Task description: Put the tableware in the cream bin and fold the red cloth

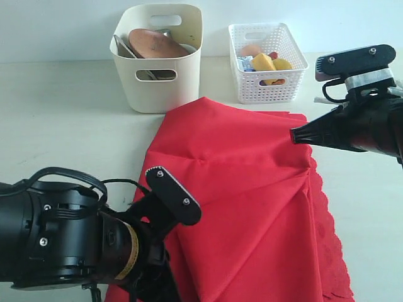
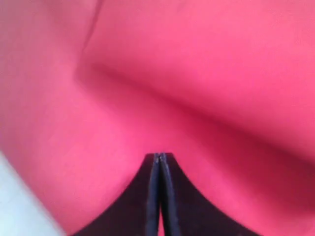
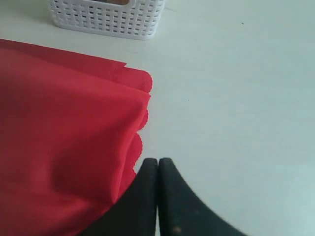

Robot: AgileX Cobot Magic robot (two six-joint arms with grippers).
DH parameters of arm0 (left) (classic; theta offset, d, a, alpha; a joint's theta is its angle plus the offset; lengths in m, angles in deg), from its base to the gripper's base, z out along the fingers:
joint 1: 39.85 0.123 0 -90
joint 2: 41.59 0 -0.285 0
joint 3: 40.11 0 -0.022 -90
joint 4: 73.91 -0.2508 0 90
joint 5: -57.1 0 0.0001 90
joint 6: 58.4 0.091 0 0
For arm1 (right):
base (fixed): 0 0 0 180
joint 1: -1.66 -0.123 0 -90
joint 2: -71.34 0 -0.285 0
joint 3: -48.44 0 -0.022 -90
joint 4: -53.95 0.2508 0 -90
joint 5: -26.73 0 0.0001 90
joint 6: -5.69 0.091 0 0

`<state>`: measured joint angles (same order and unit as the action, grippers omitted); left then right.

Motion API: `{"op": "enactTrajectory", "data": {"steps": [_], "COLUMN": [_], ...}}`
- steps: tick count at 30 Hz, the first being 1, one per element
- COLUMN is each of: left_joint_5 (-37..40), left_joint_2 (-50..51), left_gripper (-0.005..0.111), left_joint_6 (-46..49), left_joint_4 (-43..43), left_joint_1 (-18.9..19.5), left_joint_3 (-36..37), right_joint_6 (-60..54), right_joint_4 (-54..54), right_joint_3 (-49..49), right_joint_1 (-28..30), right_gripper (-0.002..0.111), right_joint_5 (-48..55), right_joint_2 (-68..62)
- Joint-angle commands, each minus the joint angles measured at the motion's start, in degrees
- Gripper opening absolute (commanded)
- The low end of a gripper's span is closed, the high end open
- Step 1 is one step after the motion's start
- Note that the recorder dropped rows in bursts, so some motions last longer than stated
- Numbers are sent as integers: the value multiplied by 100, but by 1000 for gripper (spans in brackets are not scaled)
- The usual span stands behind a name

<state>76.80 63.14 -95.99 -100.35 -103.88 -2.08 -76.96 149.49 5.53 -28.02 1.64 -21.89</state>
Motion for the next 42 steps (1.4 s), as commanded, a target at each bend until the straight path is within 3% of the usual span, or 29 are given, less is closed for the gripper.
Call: {"op": "enactTrajectory", "data": {"steps": [1,4,8,10,15,18,23,31,36,42], "left_joint_5": [-1617,-2678,-2651,-2222,351,918,-349,-2655,-3467,-4075], "left_joint_2": [108,214,160,36,-367,-310,149,567,466,440], "left_gripper": [1,1,1,1,1,1,1,1,1,1], "left_joint_6": [61,163,174,185,142,-207,-174,-42,-161,-173], "left_joint_4": [-79,-197,-343,-343,-362,-655,-895,-895,-905,-1488], "left_joint_1": [-5,-197,-398,-398,-141,249,794,795,583,-62], "left_joint_3": [17,-35,-129,-143,-142,-75,93,93,68,-25], "right_joint_6": [72,84,73,73,73,84,84,216,216,216], "right_joint_4": [-160,-160,-160,-160,-115,-117,-117,-177,-177,-177], "right_joint_3": [-12,-12,-12,-23,-23,-23,-23,-23,-23,-23], "right_joint_1": [12,12,12,12,12,12,12,12,12,12], "right_gripper": [0,0,0,0,0,0,0,0,0,0], "right_joint_5": [-12,-38,-48,-48,-48,-48,-48,-48,-146,-180], "right_joint_2": [7,7,7,7,7,7,7,7,7,7]}}
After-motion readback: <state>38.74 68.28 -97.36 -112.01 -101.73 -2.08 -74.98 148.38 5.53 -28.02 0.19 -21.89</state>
